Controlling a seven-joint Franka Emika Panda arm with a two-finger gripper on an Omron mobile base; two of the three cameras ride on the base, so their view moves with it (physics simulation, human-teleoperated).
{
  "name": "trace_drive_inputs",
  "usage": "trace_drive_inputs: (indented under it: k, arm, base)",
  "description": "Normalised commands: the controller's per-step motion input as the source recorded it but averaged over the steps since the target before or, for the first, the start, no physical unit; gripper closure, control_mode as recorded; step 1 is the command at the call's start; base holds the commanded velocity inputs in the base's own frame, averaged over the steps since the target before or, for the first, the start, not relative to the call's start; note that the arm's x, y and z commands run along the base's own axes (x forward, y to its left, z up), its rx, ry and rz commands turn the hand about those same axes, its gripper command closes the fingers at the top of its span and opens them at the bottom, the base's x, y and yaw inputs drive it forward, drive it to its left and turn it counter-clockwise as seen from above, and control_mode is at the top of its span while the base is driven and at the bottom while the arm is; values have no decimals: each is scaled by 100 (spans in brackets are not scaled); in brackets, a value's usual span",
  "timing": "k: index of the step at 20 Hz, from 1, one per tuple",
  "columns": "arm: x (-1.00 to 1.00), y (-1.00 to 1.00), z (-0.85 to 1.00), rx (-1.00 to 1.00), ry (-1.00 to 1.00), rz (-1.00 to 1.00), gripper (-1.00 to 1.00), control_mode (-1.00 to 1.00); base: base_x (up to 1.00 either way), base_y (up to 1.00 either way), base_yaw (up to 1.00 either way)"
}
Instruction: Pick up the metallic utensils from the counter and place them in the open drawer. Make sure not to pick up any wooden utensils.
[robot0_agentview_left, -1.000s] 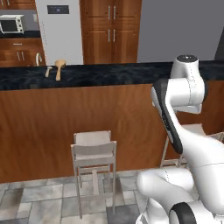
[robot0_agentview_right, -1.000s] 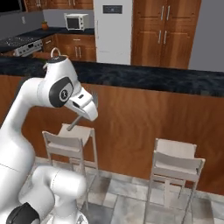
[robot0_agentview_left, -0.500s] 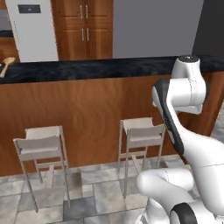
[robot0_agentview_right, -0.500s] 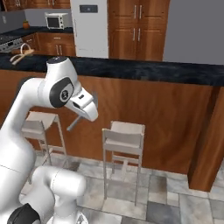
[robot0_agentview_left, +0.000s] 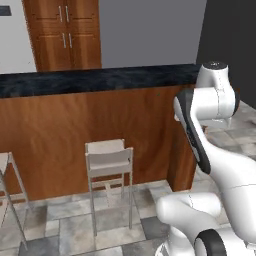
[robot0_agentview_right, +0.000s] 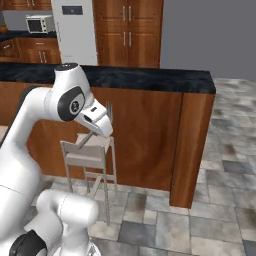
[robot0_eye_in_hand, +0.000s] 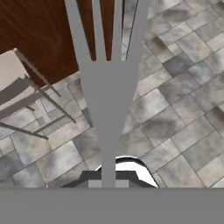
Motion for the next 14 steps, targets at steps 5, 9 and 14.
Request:
trace_drive_inputs:
  k: [5,9,14]
  arm:
    - [0,0,0,0,0,0,100,100]
    - [0,0,0,0,0,0,100,100]
    - [0,0,0,0,0,0,100,100]
  base:
    - [0,-100,-8]
    - [0,-100,-7]
    - [10,-100,0]
